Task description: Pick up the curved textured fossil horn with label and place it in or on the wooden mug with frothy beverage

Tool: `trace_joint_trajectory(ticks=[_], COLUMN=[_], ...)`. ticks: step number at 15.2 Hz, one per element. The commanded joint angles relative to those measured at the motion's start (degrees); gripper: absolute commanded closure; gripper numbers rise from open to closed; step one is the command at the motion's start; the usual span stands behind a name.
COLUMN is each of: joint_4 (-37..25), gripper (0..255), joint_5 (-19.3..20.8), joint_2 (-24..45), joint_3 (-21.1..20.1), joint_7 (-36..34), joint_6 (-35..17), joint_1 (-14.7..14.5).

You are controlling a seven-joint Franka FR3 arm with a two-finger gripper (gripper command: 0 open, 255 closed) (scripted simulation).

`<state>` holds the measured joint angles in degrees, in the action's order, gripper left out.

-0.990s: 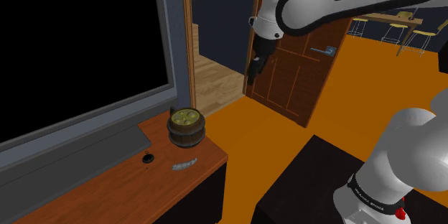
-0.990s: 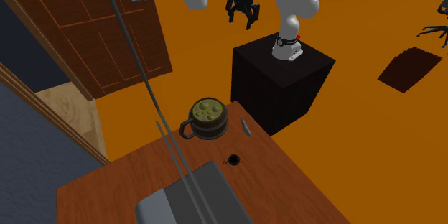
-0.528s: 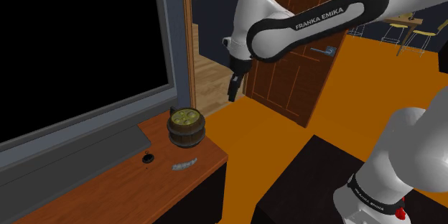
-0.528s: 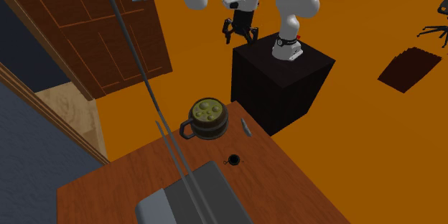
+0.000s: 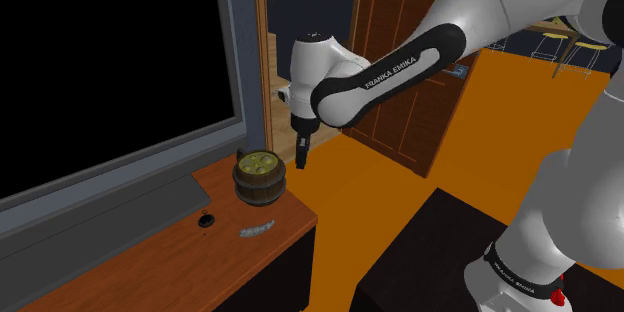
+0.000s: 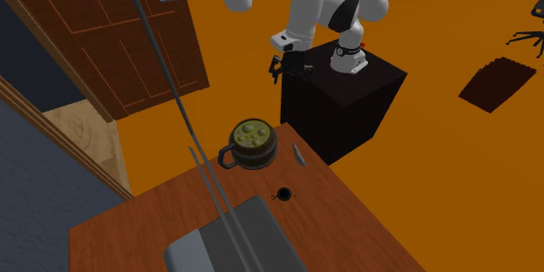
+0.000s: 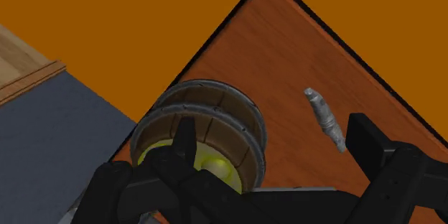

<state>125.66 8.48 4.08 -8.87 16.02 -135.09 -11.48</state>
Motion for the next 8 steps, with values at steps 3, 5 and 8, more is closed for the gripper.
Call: trace_joint_trajectory(ticks=[3,5,8], joint_4=[-3.71,-5.6,-8.64], gripper=[0,0,0], joint_5=[3.74,5.79,8.9], joint_2=[7.44,11.16,16.7], joint_3=[-1.09,-1.4,-1.56], joint_7=[0.93,1.33,1.94], joint_6=[-2.75,-4.01,-5.64], joint_1=[-1.77,-2.76,-4.5])
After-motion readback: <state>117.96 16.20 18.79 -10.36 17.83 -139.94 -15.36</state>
